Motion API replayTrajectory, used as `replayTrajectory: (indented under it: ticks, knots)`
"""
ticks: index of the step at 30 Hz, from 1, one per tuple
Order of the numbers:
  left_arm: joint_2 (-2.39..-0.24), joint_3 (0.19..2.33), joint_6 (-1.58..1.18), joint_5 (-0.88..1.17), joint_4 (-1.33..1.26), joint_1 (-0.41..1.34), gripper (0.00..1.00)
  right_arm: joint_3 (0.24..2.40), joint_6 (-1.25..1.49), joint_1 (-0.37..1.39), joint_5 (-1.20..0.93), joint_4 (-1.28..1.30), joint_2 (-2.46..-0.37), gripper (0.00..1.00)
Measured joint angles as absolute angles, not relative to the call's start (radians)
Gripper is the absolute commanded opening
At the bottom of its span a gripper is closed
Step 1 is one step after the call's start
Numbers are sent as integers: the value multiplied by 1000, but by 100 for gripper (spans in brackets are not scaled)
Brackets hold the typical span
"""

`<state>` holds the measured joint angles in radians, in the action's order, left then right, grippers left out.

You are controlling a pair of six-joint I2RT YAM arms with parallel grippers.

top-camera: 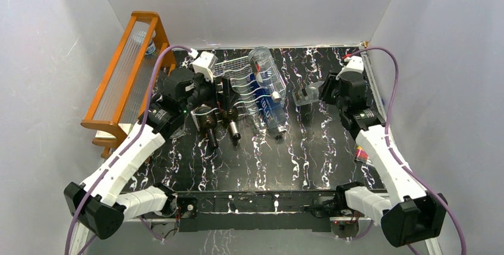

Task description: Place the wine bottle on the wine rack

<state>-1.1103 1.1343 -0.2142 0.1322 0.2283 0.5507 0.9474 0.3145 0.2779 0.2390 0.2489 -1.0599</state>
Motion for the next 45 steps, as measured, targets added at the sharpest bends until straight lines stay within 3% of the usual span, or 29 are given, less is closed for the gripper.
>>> replayTrajectory:
  ticks: [18, 29, 38, 45]
  knots:
    - [-1150, 1134, -232, 182, 184, 551, 98, 887, 446, 291, 97, 561, -1043, 0]
    - [-1154, 1060, -169, 363, 28, 562, 98, 1098, 440, 289, 113, 731, -1058, 0]
    - [-1256, 942, -49, 447, -230, 759, 98, 1250, 396, 289, 132, 912, -1058, 0]
    - [-1456, 953, -25, 463, -402, 866, 98, 1292, 369, 289, 134, 1024, -1038, 0]
